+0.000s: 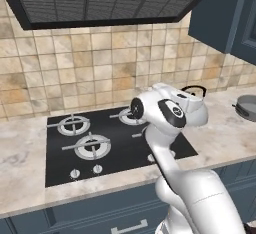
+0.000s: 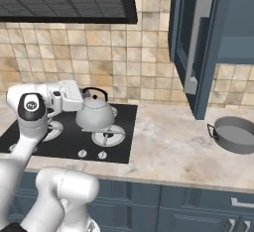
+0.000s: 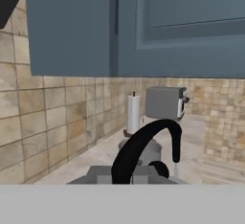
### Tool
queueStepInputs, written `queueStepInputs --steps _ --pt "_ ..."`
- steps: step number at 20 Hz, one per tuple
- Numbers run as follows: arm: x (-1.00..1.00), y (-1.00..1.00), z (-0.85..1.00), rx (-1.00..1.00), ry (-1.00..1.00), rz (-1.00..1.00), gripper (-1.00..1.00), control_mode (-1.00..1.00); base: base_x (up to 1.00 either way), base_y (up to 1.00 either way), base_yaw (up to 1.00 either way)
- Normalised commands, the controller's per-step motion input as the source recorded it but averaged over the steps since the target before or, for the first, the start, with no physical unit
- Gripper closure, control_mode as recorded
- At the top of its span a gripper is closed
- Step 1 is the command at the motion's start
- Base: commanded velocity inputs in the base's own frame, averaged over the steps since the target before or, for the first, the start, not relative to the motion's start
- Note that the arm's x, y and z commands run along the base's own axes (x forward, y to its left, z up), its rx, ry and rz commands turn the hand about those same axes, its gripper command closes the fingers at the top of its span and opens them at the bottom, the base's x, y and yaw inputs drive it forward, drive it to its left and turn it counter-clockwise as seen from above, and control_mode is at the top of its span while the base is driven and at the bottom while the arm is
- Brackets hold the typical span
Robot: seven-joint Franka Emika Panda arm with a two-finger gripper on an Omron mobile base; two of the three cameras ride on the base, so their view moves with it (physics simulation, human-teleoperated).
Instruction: Pick the kettle from the cabinet and place it on a stove burner. Then pick the pot from the counter and place it on another stove burner. Finally, turn both burners on.
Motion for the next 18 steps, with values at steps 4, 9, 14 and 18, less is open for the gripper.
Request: queueStepInputs --steps 4,9,14,18 --pt "0.55 0.18 -0.28 0.00 0.00 0.00 1.00 -1.00 0.00 0.00 0.00" --pt "0.38 0.16 -0.30 0.00 0.00 0.00 1.00 -1.00 0.00 0.00 0.00" --pt "0.14 0.06 -0.30 0.00 -0.01 -0.02 1.00 -1.00 0.00 0.00 0.00" --pt "0.07 0.00 -0.29 -0.01 -0.04 -0.08 1.00 -1.00 0.00 0.00 0.00"
